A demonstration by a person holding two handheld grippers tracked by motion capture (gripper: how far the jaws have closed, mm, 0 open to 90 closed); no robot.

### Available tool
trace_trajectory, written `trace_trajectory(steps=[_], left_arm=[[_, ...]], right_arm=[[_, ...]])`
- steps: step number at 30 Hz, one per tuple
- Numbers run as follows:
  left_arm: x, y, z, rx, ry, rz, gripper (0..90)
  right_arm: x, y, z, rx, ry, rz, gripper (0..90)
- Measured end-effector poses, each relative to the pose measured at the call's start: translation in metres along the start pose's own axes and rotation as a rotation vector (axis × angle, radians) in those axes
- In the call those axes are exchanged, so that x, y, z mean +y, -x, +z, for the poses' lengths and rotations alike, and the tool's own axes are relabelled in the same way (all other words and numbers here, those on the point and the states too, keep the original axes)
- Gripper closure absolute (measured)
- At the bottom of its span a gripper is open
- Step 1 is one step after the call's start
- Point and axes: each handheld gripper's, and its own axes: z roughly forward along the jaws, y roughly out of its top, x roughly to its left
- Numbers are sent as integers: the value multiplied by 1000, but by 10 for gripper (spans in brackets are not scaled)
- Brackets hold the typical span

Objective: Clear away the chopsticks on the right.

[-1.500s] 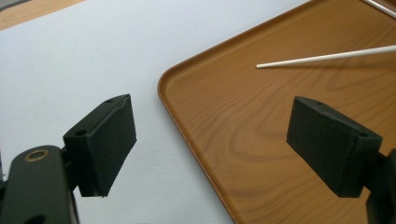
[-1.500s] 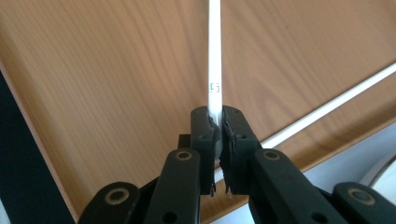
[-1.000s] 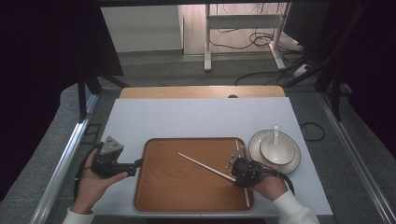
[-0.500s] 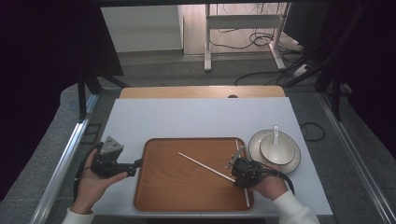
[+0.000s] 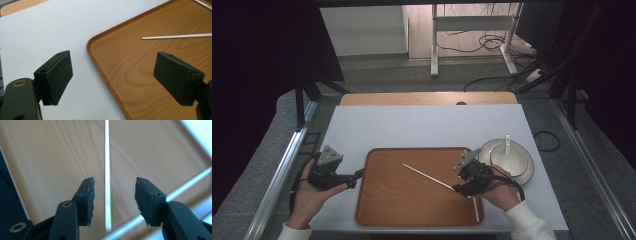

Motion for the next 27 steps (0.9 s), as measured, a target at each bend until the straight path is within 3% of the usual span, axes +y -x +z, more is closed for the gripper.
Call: trace_trajectory(steps=[3,6,11,13,15,22,27], left_arm=[[0,1,1,-3,-1,2,150],[0,0,1,-4,-1,3,150],[-2,-2,0,0,0,-4,150],[-3,-3,-1,-1,1,-6,150],[-3,-4,-2,0,3,-9,150],[-3,-4,-4,1,6,-9,150],[-4,-5,-3,2,5,-10,150]], right_arm=[[16,-4,10,39,33,33,463],[34,-8,27,57,25,27,484],[58,-6,54,144,20,31,739],[66,-5,62,144,15,29,844],[71,-6,70,148,-6,16,891],[81,-6,94,100,-58,10,896],[77,1,99,87,-68,47,897]])
